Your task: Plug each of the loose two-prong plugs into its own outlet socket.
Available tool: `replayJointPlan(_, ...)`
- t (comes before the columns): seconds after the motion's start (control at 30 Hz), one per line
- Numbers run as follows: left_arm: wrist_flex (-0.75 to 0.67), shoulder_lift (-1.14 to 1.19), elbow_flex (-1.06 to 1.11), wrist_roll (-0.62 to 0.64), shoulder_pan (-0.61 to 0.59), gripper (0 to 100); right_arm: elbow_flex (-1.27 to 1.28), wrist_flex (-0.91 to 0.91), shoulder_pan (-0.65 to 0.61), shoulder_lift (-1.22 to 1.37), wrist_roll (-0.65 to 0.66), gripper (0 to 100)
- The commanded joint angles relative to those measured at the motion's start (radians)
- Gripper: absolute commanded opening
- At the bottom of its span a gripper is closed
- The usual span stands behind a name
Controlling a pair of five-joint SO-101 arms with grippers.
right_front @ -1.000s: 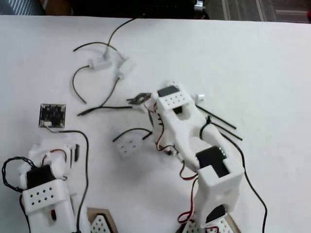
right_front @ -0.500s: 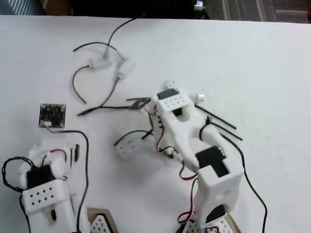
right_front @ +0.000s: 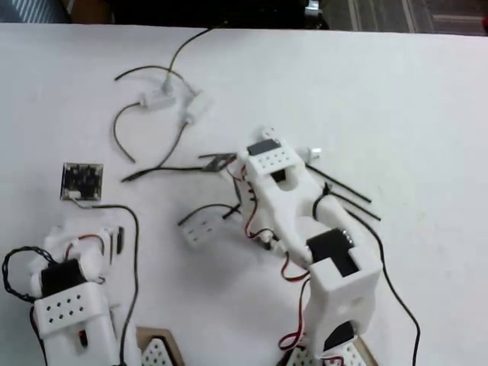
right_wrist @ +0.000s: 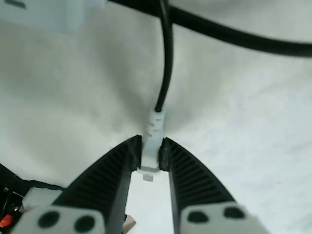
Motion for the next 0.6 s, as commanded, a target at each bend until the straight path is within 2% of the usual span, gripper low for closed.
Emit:
replayJointPlan(0.0,-0.017,-0.018,-0.003,0.005,-0.002,23,-0.072,0.059,-0.004,-0.03,0.009,1.6)
replayJointPlan(0.27,-0.018,-0.018,-0.003,0.005,-0.002,23,-0.224,0.239,-0.004,-0.329,-0.026,1.6)
replayJointPlan(0.47,-0.018,-0.018,-0.003,0.005,-0.002,23,-0.226,0.242,-0.05,-0.526,-0.203,1.6)
replayJointPlan(0.57,-0.018,-0.018,-0.003,0.005,-0.002,23,-0.199,0.239,-0.097,-0.598,-0.359,1.7)
